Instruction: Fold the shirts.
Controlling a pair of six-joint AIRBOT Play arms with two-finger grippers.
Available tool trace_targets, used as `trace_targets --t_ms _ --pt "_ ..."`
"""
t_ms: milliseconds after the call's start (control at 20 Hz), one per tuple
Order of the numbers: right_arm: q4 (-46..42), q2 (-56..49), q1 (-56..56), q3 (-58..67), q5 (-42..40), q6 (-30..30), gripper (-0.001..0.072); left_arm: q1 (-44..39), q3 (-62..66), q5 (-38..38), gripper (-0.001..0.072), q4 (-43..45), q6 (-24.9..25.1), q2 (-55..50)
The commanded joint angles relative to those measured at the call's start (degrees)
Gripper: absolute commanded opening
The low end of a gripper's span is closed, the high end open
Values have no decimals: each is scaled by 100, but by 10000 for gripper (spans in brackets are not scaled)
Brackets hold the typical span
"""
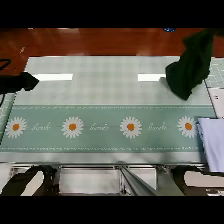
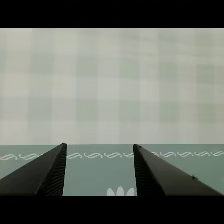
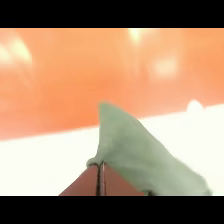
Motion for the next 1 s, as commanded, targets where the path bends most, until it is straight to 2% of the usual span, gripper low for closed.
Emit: trace_targets --t_ms 0,150,250,300,500,650,850,950 --pt "1012 752 7 492 -42 -590 17 -13 -118 -356 509 -210 20 802" --pt "1928 1263 33 614 -42 -1137 17 -15 -450 -424 509 -249 2 1248" --pt "1982 1589 448 612 61 -1631 17 42 -684 -426 509 -184 2 1351" --pt "1917 1716 774 612 260 -1687 17 90 -758 -424 509 -197 -2 1344" --pt "1812 1698 2308 605 1233 -1698 17 153 -822 -339 509 -210 -90 1333" --pt "1690 1362 3436 605 1397 -1657 17 153 -822 -313 509 -210 -90 1333" --pt "1521 713 4301 586 1856 -1473 17 153 -824 -313 509 -210 -90 1333" --pt "1517 437 4507 195 2100 -1353 17 153 -824 -313 509 -208 -87 1333"
